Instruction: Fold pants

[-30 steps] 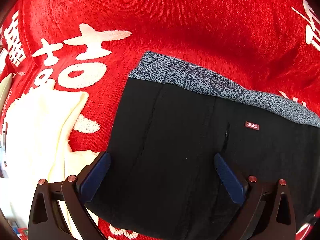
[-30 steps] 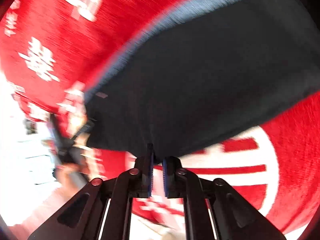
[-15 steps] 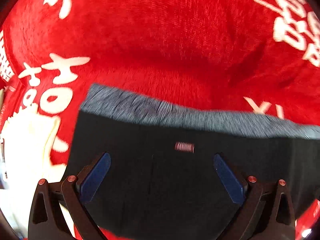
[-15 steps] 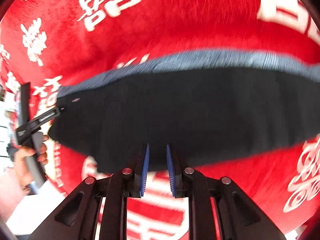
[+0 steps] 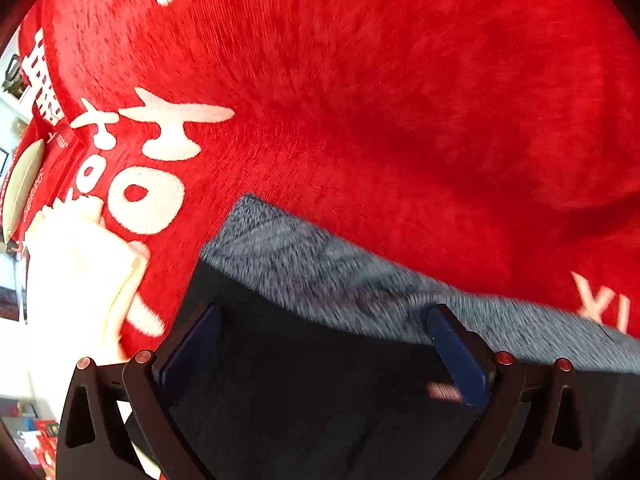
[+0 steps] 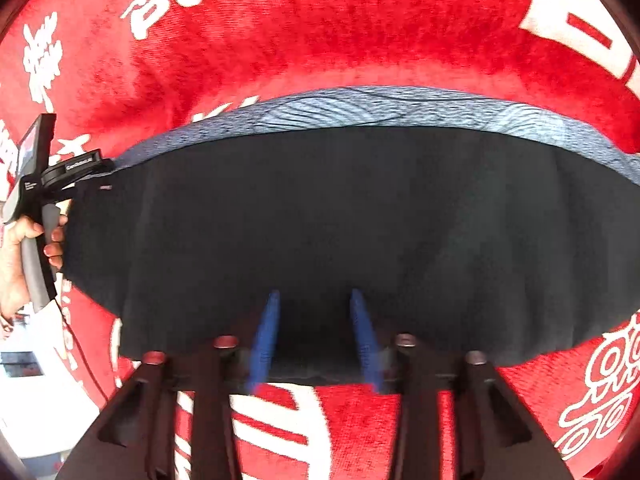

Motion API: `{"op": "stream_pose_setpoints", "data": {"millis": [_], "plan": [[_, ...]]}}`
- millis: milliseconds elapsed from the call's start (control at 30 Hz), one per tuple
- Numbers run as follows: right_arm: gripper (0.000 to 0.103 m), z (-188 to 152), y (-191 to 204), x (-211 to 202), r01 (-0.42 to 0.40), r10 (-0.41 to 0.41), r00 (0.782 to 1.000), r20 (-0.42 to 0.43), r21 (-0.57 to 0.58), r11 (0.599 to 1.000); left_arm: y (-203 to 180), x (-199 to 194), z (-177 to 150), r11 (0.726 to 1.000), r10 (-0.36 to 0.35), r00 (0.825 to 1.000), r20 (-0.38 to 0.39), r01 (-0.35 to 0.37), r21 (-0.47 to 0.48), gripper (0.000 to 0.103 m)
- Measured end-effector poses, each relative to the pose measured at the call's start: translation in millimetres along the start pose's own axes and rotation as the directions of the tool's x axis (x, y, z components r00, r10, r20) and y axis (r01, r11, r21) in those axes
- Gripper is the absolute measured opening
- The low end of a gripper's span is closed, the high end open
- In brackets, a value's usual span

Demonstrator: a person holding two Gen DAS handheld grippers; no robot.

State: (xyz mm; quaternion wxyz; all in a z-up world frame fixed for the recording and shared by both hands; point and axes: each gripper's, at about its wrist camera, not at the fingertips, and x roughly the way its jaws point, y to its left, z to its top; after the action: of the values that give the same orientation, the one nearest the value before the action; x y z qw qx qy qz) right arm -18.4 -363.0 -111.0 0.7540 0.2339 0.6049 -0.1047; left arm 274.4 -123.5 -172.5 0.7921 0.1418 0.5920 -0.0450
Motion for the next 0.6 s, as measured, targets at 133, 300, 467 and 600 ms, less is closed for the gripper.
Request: {"op": "stream_pose_setpoints", "data": {"millis": [133, 300, 467, 600], "plan": [[0.064, 0.6, 14.4, 5.0, 0.01, -0.01, 1.0, 0.002, -0.043, 0.999, -22.8, -43.5, -36.5, 0.985, -0.136, 0.991, 0.006, 0.134, 0.106, 0.103], [0.07, 2.2, 19.6, 11.0, -0.014, 0.013, 1.0, -0.001, -0.044, 0.999, -70.7, -70.1, -85.5, 0.945, -0.246, 0.968, -0.047, 0.251, 0.209, 0.103], [0.071, 4.6, -2.7, -11.2, -0.059, 0.057, 0.998, 0.024, 0.056, 0.997, -118.5, -71.7, -107.6, 0.931, -0.3, 0.951, -0.079, 0.31, 0.195, 0.103], [0.074, 13.3, -40.9, -32.3, -0.048, 0.021, 0.989, 0.147, 0.182, 0.982, -153.0, -54.7, -136.6, 0.927, -0.285, 0.947, -0.146, 0.311, 0.207, 0.103]]}}
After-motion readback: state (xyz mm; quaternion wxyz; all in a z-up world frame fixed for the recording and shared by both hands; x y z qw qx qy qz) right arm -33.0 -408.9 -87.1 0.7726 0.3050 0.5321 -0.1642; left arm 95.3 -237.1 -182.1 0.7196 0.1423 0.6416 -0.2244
